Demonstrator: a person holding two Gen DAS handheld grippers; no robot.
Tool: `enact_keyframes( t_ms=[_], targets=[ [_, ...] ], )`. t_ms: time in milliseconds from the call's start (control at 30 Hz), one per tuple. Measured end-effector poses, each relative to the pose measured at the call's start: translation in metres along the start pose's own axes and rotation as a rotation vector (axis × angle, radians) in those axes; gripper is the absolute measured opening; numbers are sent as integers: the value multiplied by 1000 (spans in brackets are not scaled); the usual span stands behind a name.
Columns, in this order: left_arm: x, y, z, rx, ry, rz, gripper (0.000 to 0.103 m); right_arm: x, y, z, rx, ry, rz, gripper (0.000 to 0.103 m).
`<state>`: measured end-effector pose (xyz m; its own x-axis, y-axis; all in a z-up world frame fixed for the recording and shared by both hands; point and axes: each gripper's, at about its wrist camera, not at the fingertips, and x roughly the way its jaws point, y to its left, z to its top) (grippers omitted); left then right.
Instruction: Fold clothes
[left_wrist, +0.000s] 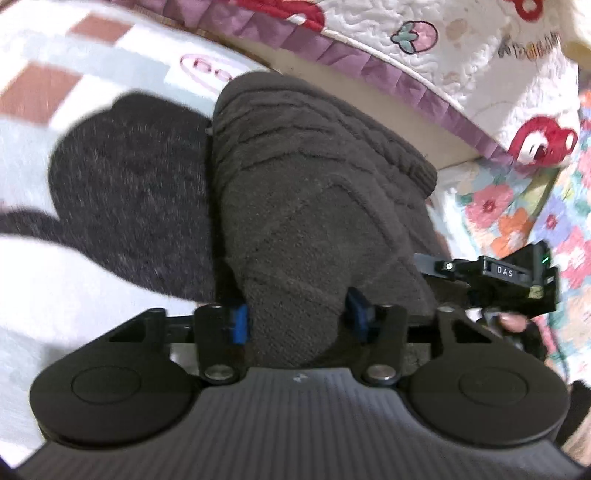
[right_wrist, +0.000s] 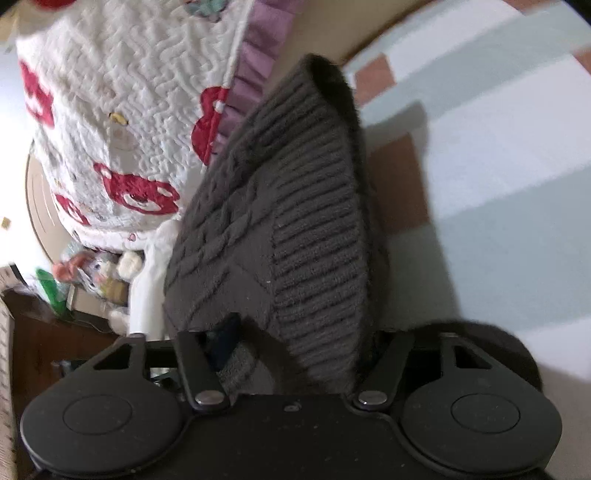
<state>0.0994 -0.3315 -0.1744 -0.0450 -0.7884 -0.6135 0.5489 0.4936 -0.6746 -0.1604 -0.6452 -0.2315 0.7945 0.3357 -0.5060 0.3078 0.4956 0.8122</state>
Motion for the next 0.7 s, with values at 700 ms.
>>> enact_keyframes(
  t_ms=[700],
  targets=[
    [-19, 42, 4, 48, 63, 80, 47, 26, 64, -23, -127, -47, 21, 53]
  ],
)
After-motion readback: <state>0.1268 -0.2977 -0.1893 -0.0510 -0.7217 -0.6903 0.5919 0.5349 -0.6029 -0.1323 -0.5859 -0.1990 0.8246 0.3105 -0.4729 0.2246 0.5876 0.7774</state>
